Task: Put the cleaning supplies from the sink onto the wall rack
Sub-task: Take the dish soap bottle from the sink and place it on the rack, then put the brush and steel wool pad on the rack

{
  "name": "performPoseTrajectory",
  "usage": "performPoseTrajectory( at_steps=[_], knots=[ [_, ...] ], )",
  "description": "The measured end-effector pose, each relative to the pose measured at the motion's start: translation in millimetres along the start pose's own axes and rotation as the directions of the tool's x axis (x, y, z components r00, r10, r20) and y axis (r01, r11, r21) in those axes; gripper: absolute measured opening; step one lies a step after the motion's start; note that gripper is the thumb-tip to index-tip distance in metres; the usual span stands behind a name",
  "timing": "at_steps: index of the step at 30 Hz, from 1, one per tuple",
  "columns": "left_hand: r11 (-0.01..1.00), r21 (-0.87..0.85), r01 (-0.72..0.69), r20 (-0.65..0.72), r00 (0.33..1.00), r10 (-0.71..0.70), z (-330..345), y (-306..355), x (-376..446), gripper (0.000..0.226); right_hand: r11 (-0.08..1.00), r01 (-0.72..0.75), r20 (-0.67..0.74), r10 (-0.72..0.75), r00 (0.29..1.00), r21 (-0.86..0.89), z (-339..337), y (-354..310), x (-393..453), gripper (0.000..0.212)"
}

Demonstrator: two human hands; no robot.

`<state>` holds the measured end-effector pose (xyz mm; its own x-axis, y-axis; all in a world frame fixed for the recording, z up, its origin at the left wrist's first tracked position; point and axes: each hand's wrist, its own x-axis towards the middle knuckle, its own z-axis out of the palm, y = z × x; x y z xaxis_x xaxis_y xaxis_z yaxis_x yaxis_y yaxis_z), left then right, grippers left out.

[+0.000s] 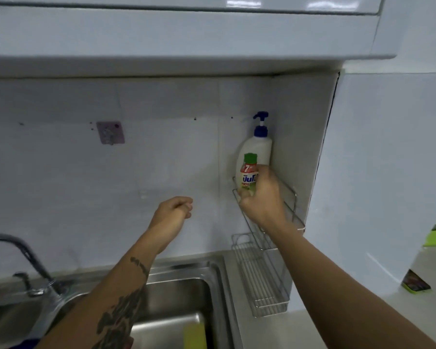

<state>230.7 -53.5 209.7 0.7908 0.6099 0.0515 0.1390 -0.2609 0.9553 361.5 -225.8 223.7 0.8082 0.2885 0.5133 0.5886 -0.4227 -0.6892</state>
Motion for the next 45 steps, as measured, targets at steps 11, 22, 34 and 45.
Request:
performPoseTrajectory(
  at_steps=[11, 22, 34, 45],
  knots=[
    [0.978, -0.020, 0.207, -0.071, 0.976, -0.208, -99, -122, -60, 0.020, 0.990, 0.141, 0.376, -0.135, 0.917, 0.011, 96, -73, -112, 0.057],
    [0.864, 0.263, 0.429, -0.053, 0.901, -0.431, -140, -259, -124, 0.018, 0.969, 0.022, 0.737, 0.173, 0.654, -0.248, 216, -17, -256, 0.067],
    [0.633, 0.464, 0.620, 0.007, 0.712, -0.702, -134, -368, -176, 0.018, 0.932, -0.011, 0.905, 0.354, 0.235, -0.362, 286, 41, -378, 0.071],
    [0.575, 0.732, 0.365, 0.311, 0.572, -0.759, -121, -400, -188, 0.059, 0.893, 0.350, 0.957, 0.241, 0.159, -0.283, 325, 67, -419, 0.086]
  ],
)
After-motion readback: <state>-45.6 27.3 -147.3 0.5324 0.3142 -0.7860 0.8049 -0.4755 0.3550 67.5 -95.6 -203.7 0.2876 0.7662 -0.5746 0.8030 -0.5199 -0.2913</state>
